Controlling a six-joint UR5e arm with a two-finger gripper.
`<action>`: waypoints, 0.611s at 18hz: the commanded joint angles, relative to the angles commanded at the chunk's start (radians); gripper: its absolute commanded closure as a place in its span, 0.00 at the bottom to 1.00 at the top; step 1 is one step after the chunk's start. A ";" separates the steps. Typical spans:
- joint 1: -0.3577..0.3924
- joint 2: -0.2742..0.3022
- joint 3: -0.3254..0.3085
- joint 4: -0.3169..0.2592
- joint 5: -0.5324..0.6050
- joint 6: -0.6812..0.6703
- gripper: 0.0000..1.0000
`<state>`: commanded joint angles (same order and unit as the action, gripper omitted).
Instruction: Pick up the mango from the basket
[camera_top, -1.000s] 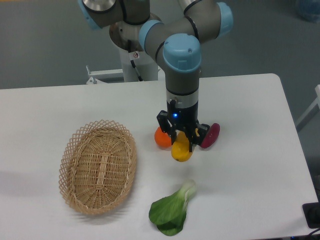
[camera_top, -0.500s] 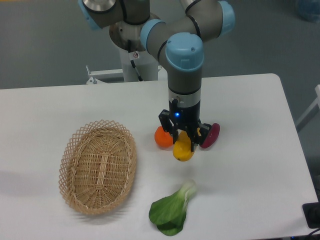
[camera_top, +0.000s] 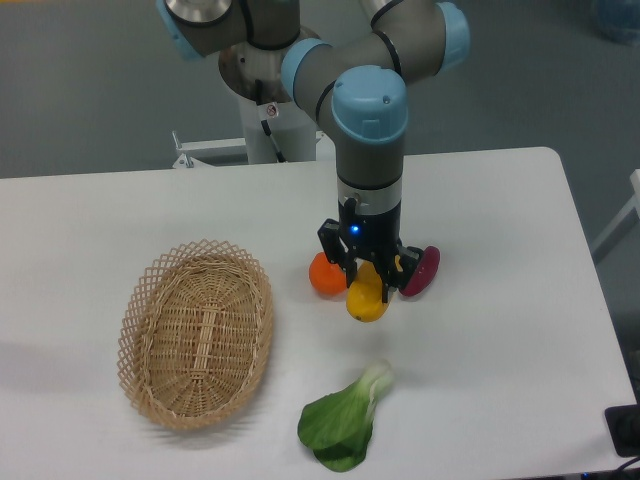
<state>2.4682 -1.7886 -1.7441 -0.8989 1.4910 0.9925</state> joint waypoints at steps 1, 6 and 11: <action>0.000 0.002 0.000 0.000 0.000 0.000 0.48; 0.000 0.000 0.000 0.000 0.002 0.000 0.48; 0.005 0.000 -0.006 0.002 0.002 0.003 0.48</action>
